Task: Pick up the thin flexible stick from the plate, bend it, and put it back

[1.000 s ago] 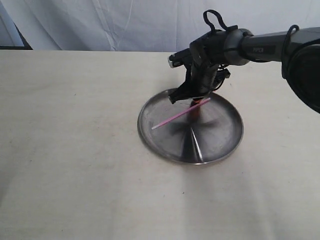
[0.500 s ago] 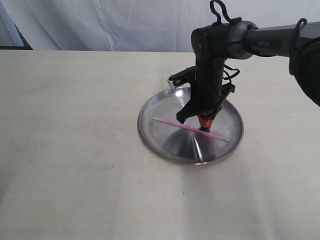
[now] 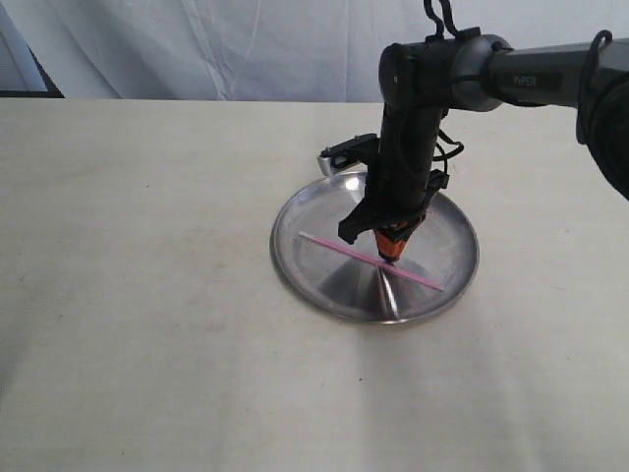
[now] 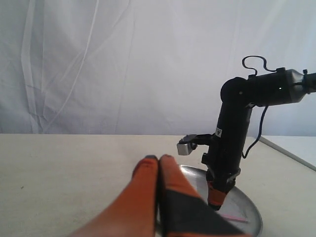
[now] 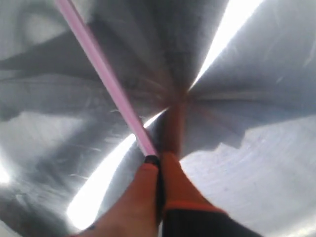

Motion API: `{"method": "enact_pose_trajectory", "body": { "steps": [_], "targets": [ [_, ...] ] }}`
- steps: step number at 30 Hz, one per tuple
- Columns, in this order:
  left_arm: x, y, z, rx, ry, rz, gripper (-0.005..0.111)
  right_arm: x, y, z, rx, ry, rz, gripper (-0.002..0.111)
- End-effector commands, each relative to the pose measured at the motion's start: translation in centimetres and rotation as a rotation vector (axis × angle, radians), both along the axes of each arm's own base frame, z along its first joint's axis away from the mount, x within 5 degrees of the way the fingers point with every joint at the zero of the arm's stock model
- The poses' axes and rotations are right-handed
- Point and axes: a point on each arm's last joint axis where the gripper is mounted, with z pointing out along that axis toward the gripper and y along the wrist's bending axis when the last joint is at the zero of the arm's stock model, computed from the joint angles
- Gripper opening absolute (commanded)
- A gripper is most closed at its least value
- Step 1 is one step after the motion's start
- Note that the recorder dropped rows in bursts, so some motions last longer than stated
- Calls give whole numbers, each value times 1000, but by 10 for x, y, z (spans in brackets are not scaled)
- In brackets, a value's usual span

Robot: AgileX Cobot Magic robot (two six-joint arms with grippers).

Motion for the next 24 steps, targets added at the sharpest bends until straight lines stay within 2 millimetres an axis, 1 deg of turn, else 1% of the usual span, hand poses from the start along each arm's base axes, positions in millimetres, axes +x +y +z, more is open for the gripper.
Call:
{"method": "enact_pose_trajectory", "body": {
  "steps": [1,4,6,7,11,15,18,20,21,24],
  "targets": [
    [0,-1,-1,3,-1,-11,0,-1,-1,17,26,-27,19,14],
    [0,-1,-1,3,-1,-11,0,0,-1,19,24,-49,22,31],
    [0,-1,-1,3,-1,-11,0,1,-1,18,23,-52,22,39],
    [0,-1,-1,3,-1,-11,0,0,-1,18,21,-45,23,41],
    [0,-1,-1,3,-1,-11,0,-2,-1,18,25,-29,18,42],
    [0,-1,-1,3,-1,-11,0,-2,-1,17,17,-21,-28,42],
    [0,-1,-1,3,-1,-11,0,-11,-4,9,1,18,-26,41],
    [0,-1,-1,3,-1,-11,0,-16,-8,-1,-19,5,-21,36],
    [0,-1,-1,3,-1,-11,0,-16,-11,-6,-40,-27,-9,31],
    [0,-1,-1,3,-1,-11,0,-19,-16,-22,-66,-83,16,21]
  ]
}}
